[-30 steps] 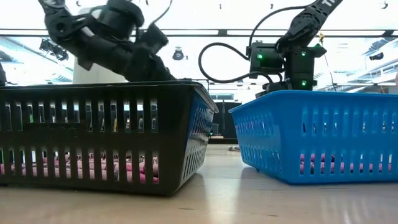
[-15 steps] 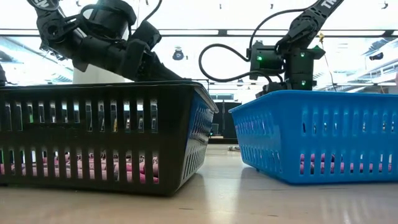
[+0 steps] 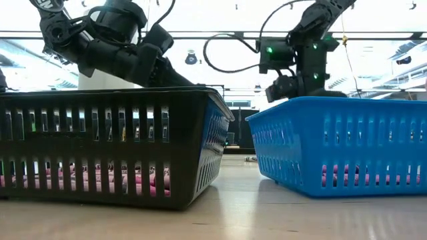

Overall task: Sort crayons
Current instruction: Put the red crayon into the left blue bin

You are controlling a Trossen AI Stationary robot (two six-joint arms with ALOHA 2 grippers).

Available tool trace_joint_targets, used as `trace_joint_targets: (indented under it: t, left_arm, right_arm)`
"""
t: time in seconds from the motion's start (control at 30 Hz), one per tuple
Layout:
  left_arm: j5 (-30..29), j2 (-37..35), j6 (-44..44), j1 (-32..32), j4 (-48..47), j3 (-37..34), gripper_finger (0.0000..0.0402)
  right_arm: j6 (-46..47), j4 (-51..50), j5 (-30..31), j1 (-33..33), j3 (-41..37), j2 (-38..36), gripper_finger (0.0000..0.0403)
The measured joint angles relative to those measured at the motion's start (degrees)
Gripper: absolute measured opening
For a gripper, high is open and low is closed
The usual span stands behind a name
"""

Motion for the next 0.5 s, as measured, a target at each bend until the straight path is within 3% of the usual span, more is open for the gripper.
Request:
trace_joint_targets:
  t: [0.27, 0.5]
  left_arm:
    - [-0.7, 0.0, 0.0, 0.0, -0.1, 0.0, 0.0235]
    - [-2.3, 0.0, 0.1, 0.0, -0.4, 0.0, 0.0235]
  right_arm:
    - [5.2, -5.6, -6.4, 4.0, 5.6, -0.1, 0.0035]
    - [15.1, -5.2, -19.4, 8.8, 8.0, -0.1, 0.0036]
